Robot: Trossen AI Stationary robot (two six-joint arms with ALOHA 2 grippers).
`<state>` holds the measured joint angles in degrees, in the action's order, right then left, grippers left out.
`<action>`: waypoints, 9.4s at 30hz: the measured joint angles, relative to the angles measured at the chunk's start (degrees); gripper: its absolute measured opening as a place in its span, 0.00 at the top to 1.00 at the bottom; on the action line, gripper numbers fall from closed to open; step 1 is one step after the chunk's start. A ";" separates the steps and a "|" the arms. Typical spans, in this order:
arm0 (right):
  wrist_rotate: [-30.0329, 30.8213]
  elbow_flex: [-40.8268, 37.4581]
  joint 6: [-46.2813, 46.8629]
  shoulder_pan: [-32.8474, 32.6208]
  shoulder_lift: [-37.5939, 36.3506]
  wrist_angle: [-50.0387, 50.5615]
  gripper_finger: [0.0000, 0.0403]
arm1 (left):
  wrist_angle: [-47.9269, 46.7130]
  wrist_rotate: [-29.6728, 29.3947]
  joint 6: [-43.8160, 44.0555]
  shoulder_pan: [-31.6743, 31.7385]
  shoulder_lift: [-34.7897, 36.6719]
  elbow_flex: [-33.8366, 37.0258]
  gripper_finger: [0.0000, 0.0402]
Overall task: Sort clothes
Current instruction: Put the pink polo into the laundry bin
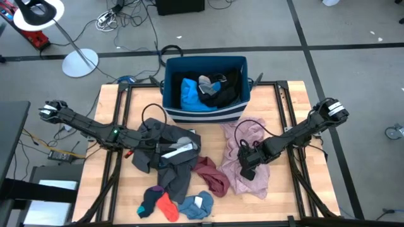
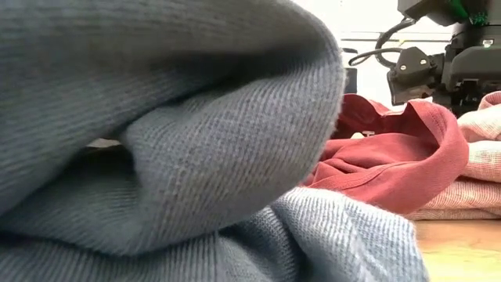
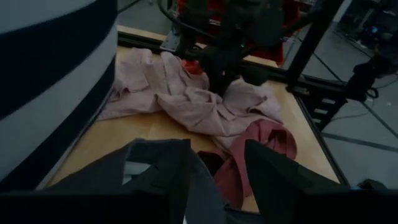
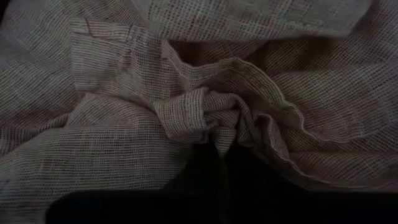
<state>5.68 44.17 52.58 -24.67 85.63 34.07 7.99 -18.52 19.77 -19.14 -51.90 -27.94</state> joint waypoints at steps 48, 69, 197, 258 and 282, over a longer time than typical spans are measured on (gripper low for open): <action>33.75 76.78 -16.72 4.76 -0.01 49.89 0.98 | -0.13 -1.62 0.00 0.00 -0.02 0.00 0.61; 31.70 86.22 -54.92 23.32 1.06 2.20 0.98 | -0.07 -4.79 -0.02 0.01 -2.43 0.02 0.61; 30.79 -27.02 -9.28 15.88 -33.49 -29.93 0.55 | -18.14 -22.81 10.58 -15.47 -6.66 -14.58 0.61; 8.67 42.91 -47.87 38.38 -7.61 -21.82 1.00 | -16.56 -23.42 10.37 -15.45 -11.08 -14.51 0.61; -6.90 72.00 -44.41 50.76 29.87 16.61 1.00 | -16.70 -23.56 7.69 -15.45 -11.08 -14.53 0.61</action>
<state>-1.22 116.17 8.16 26.09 115.51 50.67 -8.71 -42.09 27.46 -34.59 -62.98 -42.48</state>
